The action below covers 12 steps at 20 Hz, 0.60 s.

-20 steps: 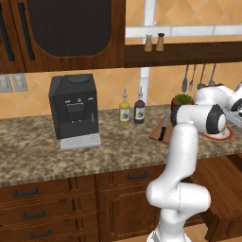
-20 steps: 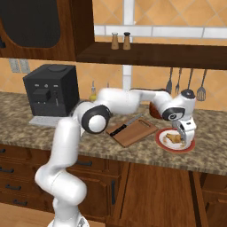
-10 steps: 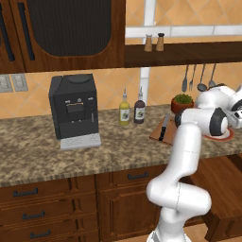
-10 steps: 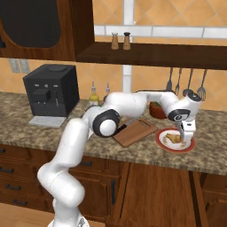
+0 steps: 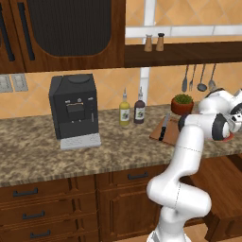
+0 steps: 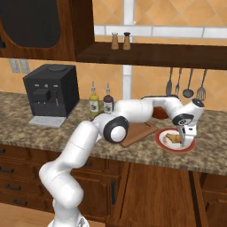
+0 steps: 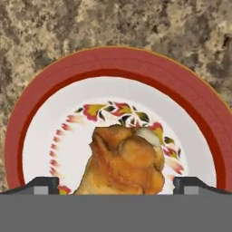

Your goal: Pick up the knife from the drawer and place it on the cutting board. Then place the meat from the plate to the cutting board.

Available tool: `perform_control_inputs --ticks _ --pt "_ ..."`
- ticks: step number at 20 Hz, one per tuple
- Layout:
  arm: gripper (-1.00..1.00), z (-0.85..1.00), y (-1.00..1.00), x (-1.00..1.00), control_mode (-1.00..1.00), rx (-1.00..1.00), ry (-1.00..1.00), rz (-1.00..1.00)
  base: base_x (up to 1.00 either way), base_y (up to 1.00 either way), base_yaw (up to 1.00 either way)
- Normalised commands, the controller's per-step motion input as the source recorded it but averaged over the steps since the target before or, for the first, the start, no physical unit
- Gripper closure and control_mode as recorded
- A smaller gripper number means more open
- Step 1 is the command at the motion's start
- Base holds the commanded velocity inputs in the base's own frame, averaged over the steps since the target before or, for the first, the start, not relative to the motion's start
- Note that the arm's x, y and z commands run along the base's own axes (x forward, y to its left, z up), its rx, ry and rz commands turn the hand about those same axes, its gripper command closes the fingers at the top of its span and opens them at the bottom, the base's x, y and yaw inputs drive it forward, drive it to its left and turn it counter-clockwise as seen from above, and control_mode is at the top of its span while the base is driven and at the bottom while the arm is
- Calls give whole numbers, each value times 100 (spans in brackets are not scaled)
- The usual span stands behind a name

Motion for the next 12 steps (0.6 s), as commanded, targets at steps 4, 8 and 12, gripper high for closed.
perform_control_inputs --ticks 4,8,12 --pt "-100 -16 0 61 -100 0 2 -5 0 0 0" --pt "-100 -37 0 12 -100 0 2 -1 0 0 0" --pt "100 -70 29 -5 -100 0 11 0 0 0 0"
